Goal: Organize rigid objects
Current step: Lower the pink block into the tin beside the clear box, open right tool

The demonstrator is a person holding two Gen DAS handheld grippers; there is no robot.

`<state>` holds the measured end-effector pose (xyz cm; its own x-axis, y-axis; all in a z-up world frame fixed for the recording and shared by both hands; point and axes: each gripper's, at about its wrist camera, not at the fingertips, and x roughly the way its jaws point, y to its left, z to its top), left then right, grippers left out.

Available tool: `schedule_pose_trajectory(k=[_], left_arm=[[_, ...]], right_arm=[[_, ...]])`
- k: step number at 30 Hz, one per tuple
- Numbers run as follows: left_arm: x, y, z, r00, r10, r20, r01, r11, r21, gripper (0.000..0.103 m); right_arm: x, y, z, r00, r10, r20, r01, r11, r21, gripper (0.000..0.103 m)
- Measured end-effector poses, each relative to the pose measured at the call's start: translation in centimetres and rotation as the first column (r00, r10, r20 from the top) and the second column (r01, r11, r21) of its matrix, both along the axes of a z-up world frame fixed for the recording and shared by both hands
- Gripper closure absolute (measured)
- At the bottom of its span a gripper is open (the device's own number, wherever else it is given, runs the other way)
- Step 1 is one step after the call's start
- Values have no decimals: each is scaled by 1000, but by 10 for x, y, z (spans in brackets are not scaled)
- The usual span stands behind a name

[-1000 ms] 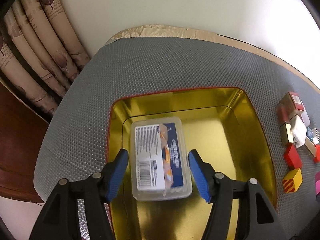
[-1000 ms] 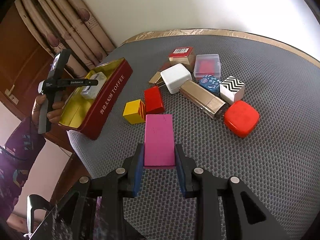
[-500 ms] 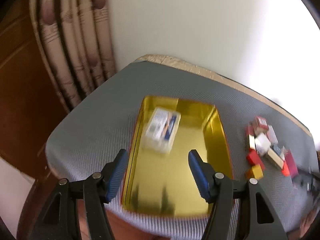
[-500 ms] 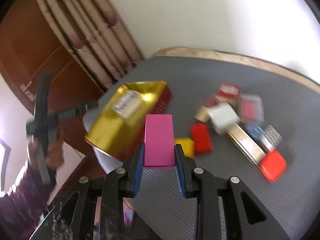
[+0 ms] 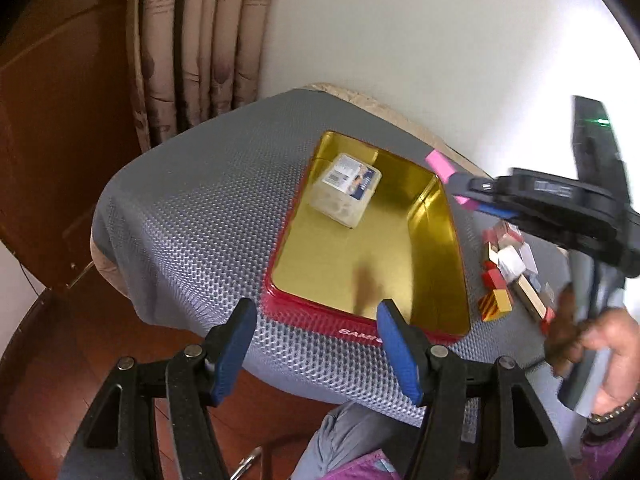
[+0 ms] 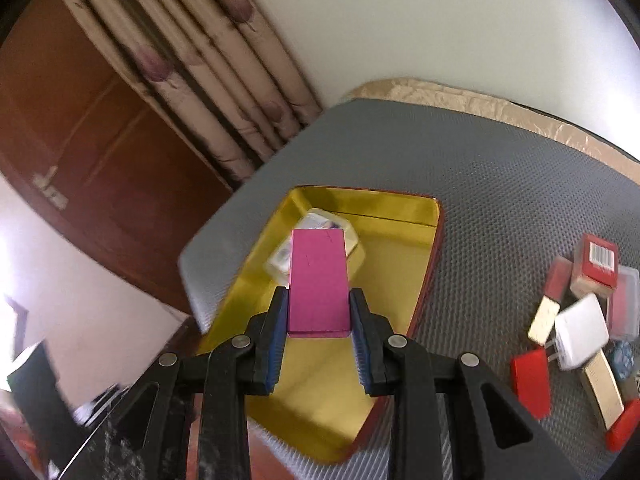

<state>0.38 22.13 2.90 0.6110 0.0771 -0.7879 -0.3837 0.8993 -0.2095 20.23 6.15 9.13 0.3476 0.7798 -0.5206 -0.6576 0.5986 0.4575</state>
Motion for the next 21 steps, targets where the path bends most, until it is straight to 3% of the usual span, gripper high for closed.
schedule_pose_trajectory(k=[4,13,18,21], left_arm=[[3,-1,-2,1000,-19,-9,19,1000,4,39],[8,-7,-8,997,-68,-41,68,998,-15,39],[9,-5,-13,996,-71,-53,69,997,-35,39],[9,-4,-14,996,-67,-55,64,997,-41,39]], right_arm=[[20,24,-11,999,-41,-5,40,996,-79,75],[42,48,-32,997,-78,-20,74,985,-156,75],[45,49,-35,996,-80,-34,74,987,-139,75],[45,36,-29,996,-86,-33,84,995,-54,73]])
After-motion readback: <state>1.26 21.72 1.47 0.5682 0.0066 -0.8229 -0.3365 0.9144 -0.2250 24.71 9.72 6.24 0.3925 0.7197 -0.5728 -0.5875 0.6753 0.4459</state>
